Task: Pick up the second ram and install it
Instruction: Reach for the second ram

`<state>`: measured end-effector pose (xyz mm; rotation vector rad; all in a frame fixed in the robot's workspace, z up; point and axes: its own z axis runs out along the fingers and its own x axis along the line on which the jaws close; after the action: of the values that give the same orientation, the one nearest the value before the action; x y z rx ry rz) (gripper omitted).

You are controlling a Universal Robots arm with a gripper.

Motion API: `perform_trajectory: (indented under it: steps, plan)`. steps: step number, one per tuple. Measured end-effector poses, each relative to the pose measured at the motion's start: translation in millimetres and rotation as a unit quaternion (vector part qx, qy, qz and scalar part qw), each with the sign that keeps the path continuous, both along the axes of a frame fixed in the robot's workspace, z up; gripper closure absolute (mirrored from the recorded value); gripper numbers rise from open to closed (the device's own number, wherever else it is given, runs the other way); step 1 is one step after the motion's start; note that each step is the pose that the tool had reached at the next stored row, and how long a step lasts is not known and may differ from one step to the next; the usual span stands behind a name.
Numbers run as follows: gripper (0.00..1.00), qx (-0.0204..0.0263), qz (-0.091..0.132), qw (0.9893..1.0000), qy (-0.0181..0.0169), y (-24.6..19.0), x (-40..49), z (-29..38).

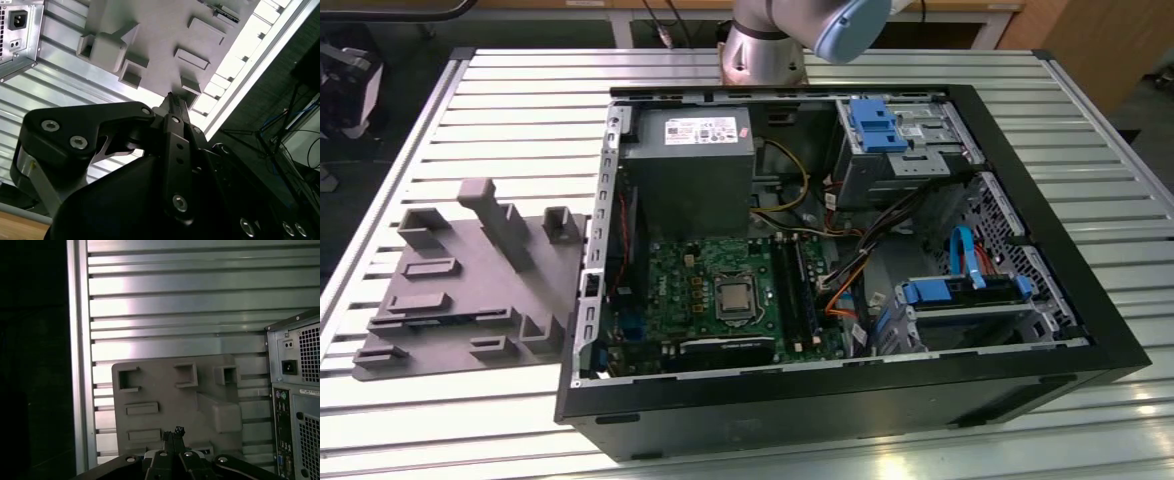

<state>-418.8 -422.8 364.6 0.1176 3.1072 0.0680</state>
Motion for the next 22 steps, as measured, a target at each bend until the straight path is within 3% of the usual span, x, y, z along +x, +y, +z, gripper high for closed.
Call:
perform_trajectory:
  steps: [22]
  plan:
    - [0.89,0.0000,0.000,1.0000,0.0000,-15.5,0.0,-14.5]
